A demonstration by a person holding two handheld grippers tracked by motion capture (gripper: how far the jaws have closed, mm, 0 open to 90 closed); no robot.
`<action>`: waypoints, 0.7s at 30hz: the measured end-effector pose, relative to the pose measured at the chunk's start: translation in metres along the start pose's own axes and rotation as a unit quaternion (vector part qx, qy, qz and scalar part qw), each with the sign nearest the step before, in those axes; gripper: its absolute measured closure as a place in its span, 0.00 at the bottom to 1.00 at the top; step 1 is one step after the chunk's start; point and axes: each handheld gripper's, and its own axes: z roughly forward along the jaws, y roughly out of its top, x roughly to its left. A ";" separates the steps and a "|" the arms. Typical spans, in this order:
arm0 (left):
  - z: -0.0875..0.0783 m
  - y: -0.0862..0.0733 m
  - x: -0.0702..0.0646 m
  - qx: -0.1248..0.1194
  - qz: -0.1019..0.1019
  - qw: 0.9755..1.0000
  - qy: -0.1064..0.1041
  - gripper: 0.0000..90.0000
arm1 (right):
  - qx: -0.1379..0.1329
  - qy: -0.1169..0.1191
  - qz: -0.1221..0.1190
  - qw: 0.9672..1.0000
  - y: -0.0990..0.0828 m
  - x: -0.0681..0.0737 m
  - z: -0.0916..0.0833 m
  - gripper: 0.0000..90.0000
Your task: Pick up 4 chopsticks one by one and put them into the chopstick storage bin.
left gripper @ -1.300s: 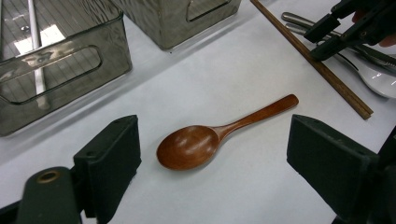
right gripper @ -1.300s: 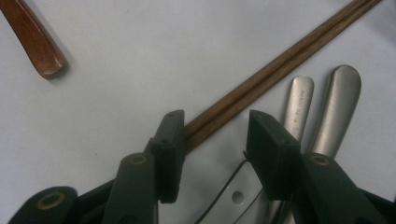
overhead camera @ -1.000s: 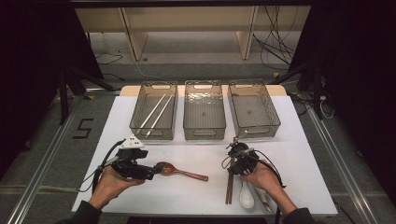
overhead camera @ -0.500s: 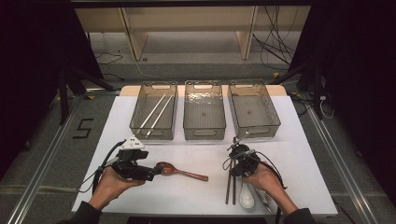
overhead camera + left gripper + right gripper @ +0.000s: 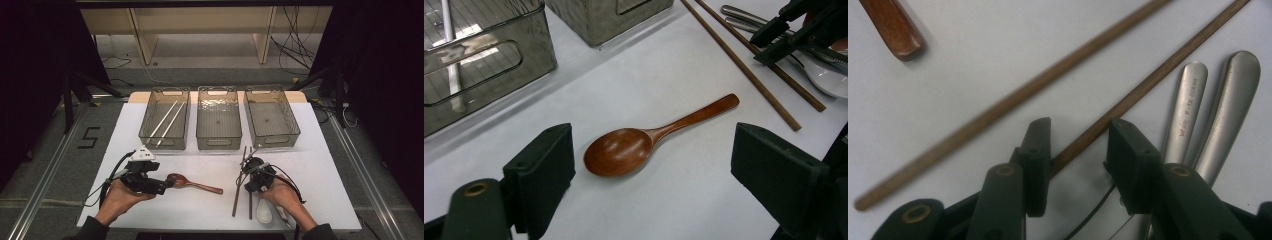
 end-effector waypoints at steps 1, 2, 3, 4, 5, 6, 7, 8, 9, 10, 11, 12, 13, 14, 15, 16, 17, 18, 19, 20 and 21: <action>0.000 0.000 0.000 0.000 0.000 1.000 0.000 0.19 | -0.001 0.002 0.000 1.000 0.000 0.000 0.000 0.71; 0.000 0.000 0.000 0.000 0.000 1.000 0.000 0.19 | -0.001 0.001 0.002 1.000 0.000 -0.001 0.000 0.71; 0.000 0.000 0.000 0.001 0.000 1.000 0.000 0.19 | 0.000 0.002 0.004 1.000 0.001 0.000 0.000 0.72; 0.000 0.000 0.000 0.002 0.000 1.000 0.001 0.19 | -0.001 0.001 0.004 1.000 0.001 0.000 0.000 0.73; 0.001 -0.001 0.000 0.001 0.000 1.000 0.000 0.19 | -0.003 -0.001 0.001 1.000 0.002 0.000 0.000 0.73; 0.001 -0.001 0.000 0.002 0.000 1.000 0.001 0.19 | -0.006 0.007 0.001 1.000 0.002 0.000 -0.001 0.77; 0.001 -0.001 0.000 0.002 0.000 1.000 0.001 0.19 | -0.009 0.013 0.002 1.000 0.003 0.001 -0.001 0.77; 0.001 0.000 0.000 0.002 0.000 1.000 0.000 0.19 | -0.004 0.007 -0.005 1.000 0.005 0.003 -0.001 0.77; 0.001 -0.001 0.000 0.002 -0.002 1.000 0.000 0.19 | -0.001 0.002 -0.009 1.000 0.006 0.004 -0.001 0.77; 0.001 -0.001 0.000 0.002 -0.001 1.000 0.000 0.19 | 0.000 -0.001 -0.012 1.000 0.006 0.005 -0.001 0.77; 0.001 -0.001 0.000 0.003 0.001 1.000 0.000 0.19 | 0.003 -0.003 -0.010 1.000 0.007 0.006 -0.001 0.76; 0.001 -0.001 0.000 0.003 0.001 1.000 0.000 0.19 | 0.008 -0.004 -0.011 1.000 0.007 0.005 0.000 0.75; 0.001 -0.001 -0.001 0.001 -0.001 1.000 0.000 0.19 | 0.009 0.001 -0.006 1.000 0.007 0.004 -0.001 0.71; 0.001 -0.001 0.000 0.002 0.001 1.000 0.000 0.19 | 0.012 0.004 -0.001 1.000 0.007 0.003 0.000 0.66; 0.001 -0.001 0.000 0.002 -0.001 1.000 0.000 0.19 | 0.019 0.000 -0.001 1.000 0.006 0.002 0.002 0.64; 0.001 -0.001 0.000 0.002 -0.002 1.000 0.000 0.19 | 0.021 0.003 0.003 1.000 0.006 0.002 0.003 0.64; 0.001 -0.001 0.000 0.002 -0.001 1.000 0.000 0.19 | 0.022 0.003 0.004 1.000 0.007 0.002 0.002 0.64; 0.001 -0.001 0.000 0.002 -0.002 1.000 0.000 0.19 | 0.022 0.002 0.000 1.000 0.007 0.002 0.003 0.64; 0.001 -0.001 0.000 0.003 -0.002 1.000 0.000 0.19 | 0.021 0.001 0.000 1.000 0.007 0.002 0.003 0.64; 0.002 -0.001 0.000 0.002 -0.003 1.000 0.001 0.19 | 0.021 0.001 0.000 1.000 0.006 0.002 0.003 0.64; 0.002 -0.001 0.000 0.003 0.001 1.000 0.000 0.19 | 0.022 0.003 0.002 1.000 0.006 0.002 0.002 0.64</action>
